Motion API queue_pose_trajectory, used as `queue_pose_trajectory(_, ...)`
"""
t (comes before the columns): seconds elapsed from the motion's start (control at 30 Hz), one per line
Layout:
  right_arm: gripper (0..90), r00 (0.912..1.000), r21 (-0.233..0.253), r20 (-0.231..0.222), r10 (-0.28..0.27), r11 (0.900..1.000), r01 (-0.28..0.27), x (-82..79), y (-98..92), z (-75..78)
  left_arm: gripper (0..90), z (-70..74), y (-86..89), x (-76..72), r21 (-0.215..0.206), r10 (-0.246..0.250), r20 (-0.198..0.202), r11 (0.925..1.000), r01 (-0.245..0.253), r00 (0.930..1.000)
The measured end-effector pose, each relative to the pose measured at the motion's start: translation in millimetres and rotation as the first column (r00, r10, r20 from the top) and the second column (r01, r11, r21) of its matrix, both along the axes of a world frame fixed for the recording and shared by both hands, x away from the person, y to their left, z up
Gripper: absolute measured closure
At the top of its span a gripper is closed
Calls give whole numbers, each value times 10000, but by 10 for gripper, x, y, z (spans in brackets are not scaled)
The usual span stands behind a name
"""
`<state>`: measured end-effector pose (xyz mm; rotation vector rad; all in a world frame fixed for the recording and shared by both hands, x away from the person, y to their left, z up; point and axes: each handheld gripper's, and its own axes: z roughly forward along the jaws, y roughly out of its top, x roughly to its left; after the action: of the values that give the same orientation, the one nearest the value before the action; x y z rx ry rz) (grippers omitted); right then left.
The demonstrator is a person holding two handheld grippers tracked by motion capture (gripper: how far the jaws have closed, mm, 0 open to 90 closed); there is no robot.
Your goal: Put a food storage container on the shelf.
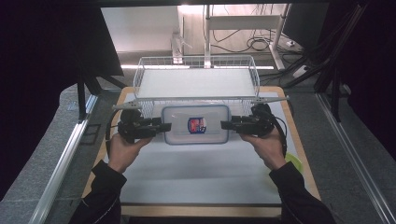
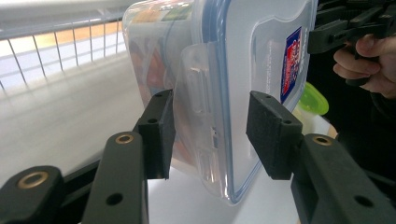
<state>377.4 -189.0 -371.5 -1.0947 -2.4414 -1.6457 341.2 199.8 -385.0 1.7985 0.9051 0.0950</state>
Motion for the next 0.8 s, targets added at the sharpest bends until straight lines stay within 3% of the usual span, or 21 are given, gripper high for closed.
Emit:
queue_pose_trajectory(0.2,497,9997,18,192,-122,9999,122,112,40,195,528,150,44,149,-195,-49,-35,9998,48,10000)
queue_pose_trajectory(0.53,497,9989,231,462,-88,9997,78,295,85,472,527,492,89,306,-36,38,248,10000,-37,9997)
queue_pose_trajectory(0.8,497,9979,274,606,-215,9994,199,436,119,672,527,676,135,492,-100,-30,271,9999,32,9996)
